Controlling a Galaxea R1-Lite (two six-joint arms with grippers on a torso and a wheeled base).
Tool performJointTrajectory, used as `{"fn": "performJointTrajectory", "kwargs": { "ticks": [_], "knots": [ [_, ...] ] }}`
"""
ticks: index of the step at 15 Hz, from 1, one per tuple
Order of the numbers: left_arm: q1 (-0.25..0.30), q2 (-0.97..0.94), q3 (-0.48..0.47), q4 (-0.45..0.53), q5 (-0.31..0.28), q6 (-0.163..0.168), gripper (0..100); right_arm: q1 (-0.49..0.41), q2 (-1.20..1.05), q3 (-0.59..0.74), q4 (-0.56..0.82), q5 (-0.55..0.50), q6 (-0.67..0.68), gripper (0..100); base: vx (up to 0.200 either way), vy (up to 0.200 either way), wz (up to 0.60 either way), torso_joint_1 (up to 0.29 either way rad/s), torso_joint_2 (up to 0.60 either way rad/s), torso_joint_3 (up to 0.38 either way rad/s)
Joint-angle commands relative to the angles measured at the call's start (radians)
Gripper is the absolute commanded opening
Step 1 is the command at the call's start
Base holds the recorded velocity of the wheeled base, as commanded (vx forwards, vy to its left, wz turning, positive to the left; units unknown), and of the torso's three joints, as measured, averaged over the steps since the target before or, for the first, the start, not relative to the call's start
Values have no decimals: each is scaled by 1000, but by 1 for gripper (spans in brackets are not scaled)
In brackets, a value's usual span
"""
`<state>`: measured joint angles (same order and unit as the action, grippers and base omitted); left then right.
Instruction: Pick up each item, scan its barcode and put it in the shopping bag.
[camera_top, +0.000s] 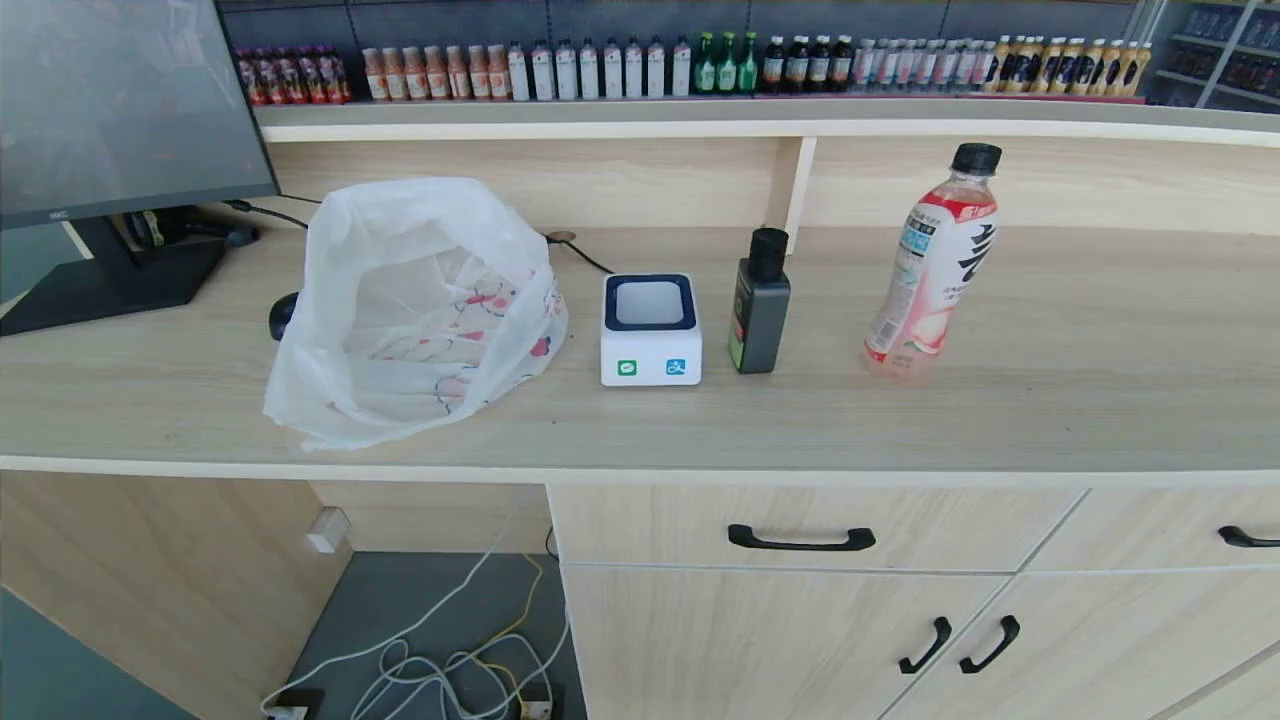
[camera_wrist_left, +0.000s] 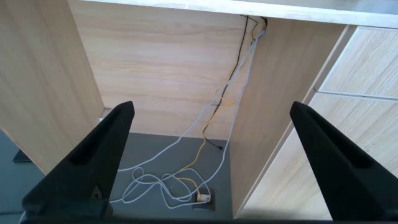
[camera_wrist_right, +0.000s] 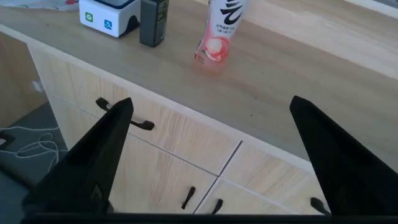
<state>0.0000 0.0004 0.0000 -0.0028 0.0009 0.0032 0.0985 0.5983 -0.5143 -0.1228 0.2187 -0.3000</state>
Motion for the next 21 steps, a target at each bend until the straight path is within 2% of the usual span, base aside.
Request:
{"fn": "performJointTrajectory", "kwargs": {
  "ticks": [1,2,4,5,6,8,10,12,13,14,15,17,19,21],
  "knots": [
    [0,0,0,0,-1,0,100,87,186,-73,-32,-1,-36,100,0,0,0,0,0,0],
    [0,0,0,0,1,0,100,98,207,-81,-41,-1,-41,100,0,0,0,0,0,0],
    [0,0,0,0,-1,0,100,155,336,-87,-149,-2,-59,100,0,0,0,0,0,0],
    [0,0,0,0,1,0,100,219,403,-75,-212,-2,-53,100,0,0,0,0,0,0],
    [0,0,0,0,-1,0,100,282,474,-63,-293,-2,-53,100,0,0,0,0,0,0],
    [0,0,0,0,1,0,100,339,610,-43,-459,-10,-54,100,0,0,0,0,0,0],
    [0,0,0,0,1,0,100,411,764,-32,-664,-62,-48,100,0,0,0,0,0,0],
    [0,0,0,0,1,0,100,478,880,-32,-838,-127,16,100,0,0,0,0,0,0],
    [0,0,0,0,1,0,100,507,917,-40,-887,-159,45,100,0,0,0,0,0,0],
    [0,0,0,0,1,0,100,543,954,-59,-926,-237,76,100,0,0,0,0,0,0],
    [0,0,0,0,-1,0,100,569,979,-84,-928,-285,84,100,0,0,0,0,0,0],
    [0,0,0,0,1,0,100,578,1019,-113,-954,-334,82,100,0,0,0,0,0,0],
    [0,0,0,0,1,0,100,609,1069,-193,-992,-450,85,100,0,0,0,0,0,0],
    [0,0,0,0,1,0,100,627,1118,-242,-1031,-504,90,100,0,0,0,0,0,0]
  ]
}}
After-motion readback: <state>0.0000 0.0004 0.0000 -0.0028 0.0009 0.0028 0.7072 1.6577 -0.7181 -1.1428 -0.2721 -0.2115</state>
